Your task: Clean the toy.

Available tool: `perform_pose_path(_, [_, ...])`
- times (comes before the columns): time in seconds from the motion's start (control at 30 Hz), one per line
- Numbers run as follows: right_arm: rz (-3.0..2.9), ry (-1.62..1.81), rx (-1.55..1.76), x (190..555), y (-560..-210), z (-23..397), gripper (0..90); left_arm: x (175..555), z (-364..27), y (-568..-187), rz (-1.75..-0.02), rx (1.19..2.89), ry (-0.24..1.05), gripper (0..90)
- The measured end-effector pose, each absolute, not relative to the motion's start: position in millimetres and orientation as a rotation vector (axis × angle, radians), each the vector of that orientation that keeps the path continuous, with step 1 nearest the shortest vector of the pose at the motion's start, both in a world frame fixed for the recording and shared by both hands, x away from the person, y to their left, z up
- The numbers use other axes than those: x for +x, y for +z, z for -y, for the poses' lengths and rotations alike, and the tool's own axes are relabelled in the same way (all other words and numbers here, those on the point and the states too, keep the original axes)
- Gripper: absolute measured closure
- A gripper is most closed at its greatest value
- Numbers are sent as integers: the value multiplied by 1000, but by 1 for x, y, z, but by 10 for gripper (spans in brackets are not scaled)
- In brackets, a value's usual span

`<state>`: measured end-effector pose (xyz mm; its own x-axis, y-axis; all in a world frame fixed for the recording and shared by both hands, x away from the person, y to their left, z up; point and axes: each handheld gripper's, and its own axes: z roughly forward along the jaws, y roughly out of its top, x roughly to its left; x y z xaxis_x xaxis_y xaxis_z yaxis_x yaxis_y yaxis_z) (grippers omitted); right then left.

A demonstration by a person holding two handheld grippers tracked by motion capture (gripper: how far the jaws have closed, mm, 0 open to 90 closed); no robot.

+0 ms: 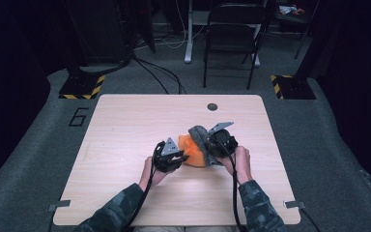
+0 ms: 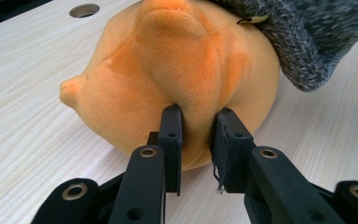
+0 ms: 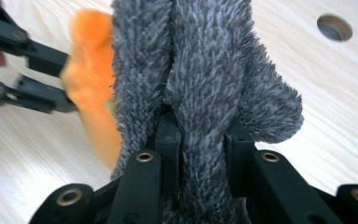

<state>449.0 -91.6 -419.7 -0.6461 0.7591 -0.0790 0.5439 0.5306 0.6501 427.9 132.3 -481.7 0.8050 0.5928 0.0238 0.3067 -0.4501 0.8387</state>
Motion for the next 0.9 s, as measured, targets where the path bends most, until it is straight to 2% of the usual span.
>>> perform_pose_path(0.33, [-2440, 847, 1240, 465, -441, 119, 707, 428, -132, -482, -662, 2070, 398, 741])
perform_pose_path(0.77, [-2438, 663, 1405, 483, -484, 137, 713, 430, -135, -484, -680, 2059, 388, 742])
perform_pose_path(0.9, [-2402, 679, 1388, 482, -473, 141, 716, 431, -137, -484, -695, 2051, 385, 739])
